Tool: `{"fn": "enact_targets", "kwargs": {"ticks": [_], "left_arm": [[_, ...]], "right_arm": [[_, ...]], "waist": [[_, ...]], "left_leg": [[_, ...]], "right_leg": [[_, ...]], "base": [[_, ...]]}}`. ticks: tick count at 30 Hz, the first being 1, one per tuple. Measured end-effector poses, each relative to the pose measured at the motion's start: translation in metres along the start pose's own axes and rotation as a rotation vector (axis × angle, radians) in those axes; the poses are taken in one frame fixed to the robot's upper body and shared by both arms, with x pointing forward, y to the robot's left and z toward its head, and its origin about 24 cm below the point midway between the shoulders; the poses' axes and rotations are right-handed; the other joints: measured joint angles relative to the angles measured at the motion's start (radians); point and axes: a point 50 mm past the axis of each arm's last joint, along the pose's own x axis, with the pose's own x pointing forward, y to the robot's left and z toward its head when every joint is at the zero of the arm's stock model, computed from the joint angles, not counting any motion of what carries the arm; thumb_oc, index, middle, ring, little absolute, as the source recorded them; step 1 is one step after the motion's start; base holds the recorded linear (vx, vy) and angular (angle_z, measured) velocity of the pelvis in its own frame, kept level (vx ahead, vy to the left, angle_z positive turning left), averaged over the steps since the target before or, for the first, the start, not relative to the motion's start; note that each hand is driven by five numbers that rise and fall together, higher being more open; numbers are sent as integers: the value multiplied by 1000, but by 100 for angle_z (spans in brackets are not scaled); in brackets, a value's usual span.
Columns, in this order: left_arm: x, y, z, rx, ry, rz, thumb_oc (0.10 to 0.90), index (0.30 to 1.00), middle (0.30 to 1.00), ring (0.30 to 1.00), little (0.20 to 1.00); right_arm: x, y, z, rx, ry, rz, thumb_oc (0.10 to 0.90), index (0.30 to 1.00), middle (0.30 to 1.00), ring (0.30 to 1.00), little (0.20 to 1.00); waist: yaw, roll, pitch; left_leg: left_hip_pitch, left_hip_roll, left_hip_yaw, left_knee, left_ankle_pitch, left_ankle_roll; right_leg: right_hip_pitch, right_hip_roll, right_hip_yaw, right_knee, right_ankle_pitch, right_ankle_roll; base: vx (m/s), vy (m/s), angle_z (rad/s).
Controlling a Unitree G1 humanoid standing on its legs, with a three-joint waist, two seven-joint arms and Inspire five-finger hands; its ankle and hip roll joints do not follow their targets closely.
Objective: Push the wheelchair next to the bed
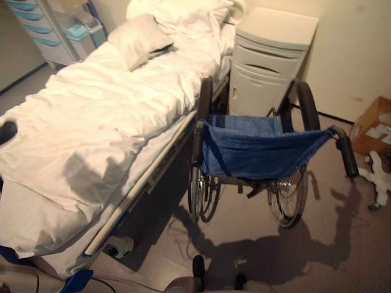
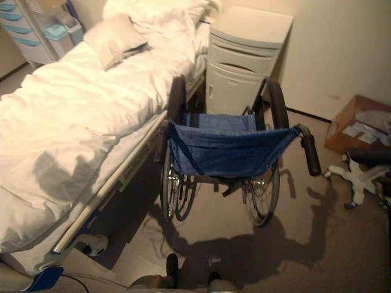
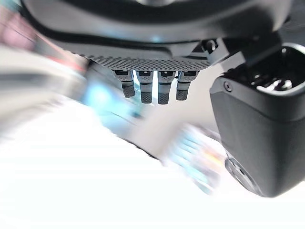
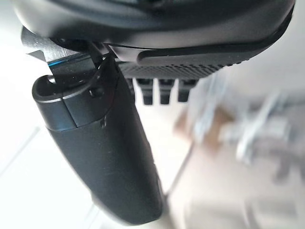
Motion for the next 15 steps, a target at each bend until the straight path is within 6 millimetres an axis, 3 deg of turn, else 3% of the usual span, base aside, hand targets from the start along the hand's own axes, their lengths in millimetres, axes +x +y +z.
{"fn": "enact_targets", "kwargs": {"ticks": [2, 4, 5, 6, 7, 9, 10, 12, 13, 14, 15], "left_arm": [[-7, -10, -31, 25, 91, -6, 800, 900, 900, 900, 900], [-28, -34, -75, 20, 210, -57, 800, 900, 900, 900, 900], [-34, -42, -85, 7, 244, -81, 800, 900, 900, 900, 900], [-48, -60, -103, -31, 290, -127, 800, 900, 900, 900, 900], [-55, -68, -110, -62, 301, -149, 800, 900, 900, 900, 900], [-78, -94, -125, -208, 339, -228, 800, 900, 900, 900, 900], [-81, -97, -126, -251, 341, -235, 800, 900, 900, 900, 900], [-96, -109, -137, -448, 378, -289, 800, 900, 900, 900, 900], [-103, -114, -144, -550, 401, -308, 800, 900, 900, 900, 900], [-111, -121, -153, -600, 445, -350, 800, 900, 900, 900, 900], [-116, -124, -157, -615, 460, -365, 800, 900, 900, 900, 900]], "right_arm": [[-1, -2, -16, 9, 33, -60, 800, 900, 900, 900, 900], [-7, 7, -40, 92, 59, -116, 800, 900, 900, 900, 900], [-9, 11, -48, 127, 82, -120, 800, 900, 900, 900, 900], [-15, 22, -72, 220, 150, -110, 800, 900, 900, 900, 900], [-20, 29, -84, 271, 187, -109, 800, 900, 900, 900, 900], [-43, 49, -134, 399, 378, -87, 800, 900, 900, 900, 900], [-49, 53, -143, 418, 413, -85, 800, 900, 900, 900, 900], [-76, 74, -183, 471, 571, -40, 800, 900, 900, 900, 900], [-94, 86, -206, 478, 677, -9, 800, 900, 900, 900, 900], [-113, 96, -227, 448, 782, 47, 800, 900, 900, 900, 900], [-121, 99, -235, 435, 821, 65, 800, 900, 900, 900, 900]], "waist": [[0, -17, -14], [6, -52, -37], [7, -58, -42], [8, -61, -54], [10, -69, -65], [20, -80, -84], [21, -79, -84], [21, -61, -95], [23, -48, -104], [22, -18, -115], [21, -5, -118]], "left_leg": [[1, -6, 0, -3, -2, 0], [1, -17, 1, -4, -6, -1], [1, -16, 2, -4, -6, -1], [-7, -13, 9, -4, -8, 2], [-12, -12, 12, -5, -9, 3], [-16, -6, 37, -4, -9, 3], [-15, -6, 40, -4, -9, 3], [-23, -6, 54, -4, -9, 3], [-21, -8, 60, -4, -6, -1], [-21, -13, 60, -4, -5, -1], [-21, -15, 61, -4, -5, -1]], "right_leg": [[5, -6, 2, 0, -8, 11], [8, -20, 6, 0, -31, 29], [9, -19, 6, 0, -31, 29], [4, -18, 4, 5, -34, 28], [4, -17, 4, 4, -37, 27], [2, -15, 6, 4, -42, 24], [2, -15, 6, 4, -43, 23], [-11, -18, 11, 4, -42, 24], [-8, -21, 13, 4, -38, 29], [-9, -26, 14, 3, -35, 35], [-8, -29, 14, 2, -33, 40]], "base": [[14, 14, 11], [10, 14, 7], [-2, 9, 9], [-3, 6, 12], [0, 3, 16], [0, -1, 16], [-2, -5, 14], [3, -5, 7], [0, 0, 0], [0, 0, 0], [33, -36, -2]]}}
